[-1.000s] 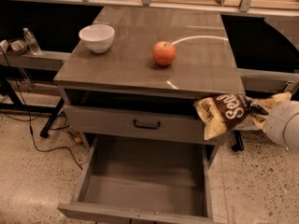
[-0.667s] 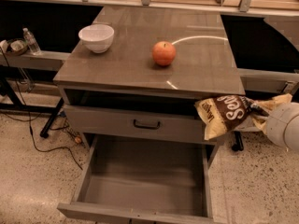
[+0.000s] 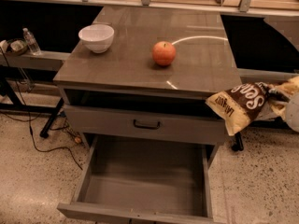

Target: Pick brown chip bag from middle drawer and place on counter

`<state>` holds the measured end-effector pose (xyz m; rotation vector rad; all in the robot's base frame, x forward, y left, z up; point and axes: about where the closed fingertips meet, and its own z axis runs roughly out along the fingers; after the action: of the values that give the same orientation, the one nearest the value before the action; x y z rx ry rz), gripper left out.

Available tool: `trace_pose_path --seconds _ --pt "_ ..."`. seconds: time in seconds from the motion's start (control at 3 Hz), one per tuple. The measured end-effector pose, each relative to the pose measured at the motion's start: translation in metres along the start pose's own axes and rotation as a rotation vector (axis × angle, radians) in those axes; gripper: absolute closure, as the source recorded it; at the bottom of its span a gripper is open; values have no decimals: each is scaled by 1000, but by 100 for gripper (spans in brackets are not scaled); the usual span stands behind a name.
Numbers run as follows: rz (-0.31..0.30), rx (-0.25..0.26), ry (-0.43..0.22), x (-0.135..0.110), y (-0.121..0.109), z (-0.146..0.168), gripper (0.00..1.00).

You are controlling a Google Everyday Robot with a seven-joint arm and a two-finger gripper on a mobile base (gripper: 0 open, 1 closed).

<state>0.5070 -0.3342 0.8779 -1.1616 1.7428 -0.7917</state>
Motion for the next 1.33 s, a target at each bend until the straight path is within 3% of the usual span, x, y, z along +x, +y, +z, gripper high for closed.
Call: trace_pose_path --seconds 0.33,0.67,1.0,1.33 --pt "-38 118 -31 -20 -70 -10 100" --pt "-60 208 -95 -60 -131 -3 100" --pt "-68 266 -170 -107 -177 18 100" --pt "-58 286 -272 -179 -209 56 100"
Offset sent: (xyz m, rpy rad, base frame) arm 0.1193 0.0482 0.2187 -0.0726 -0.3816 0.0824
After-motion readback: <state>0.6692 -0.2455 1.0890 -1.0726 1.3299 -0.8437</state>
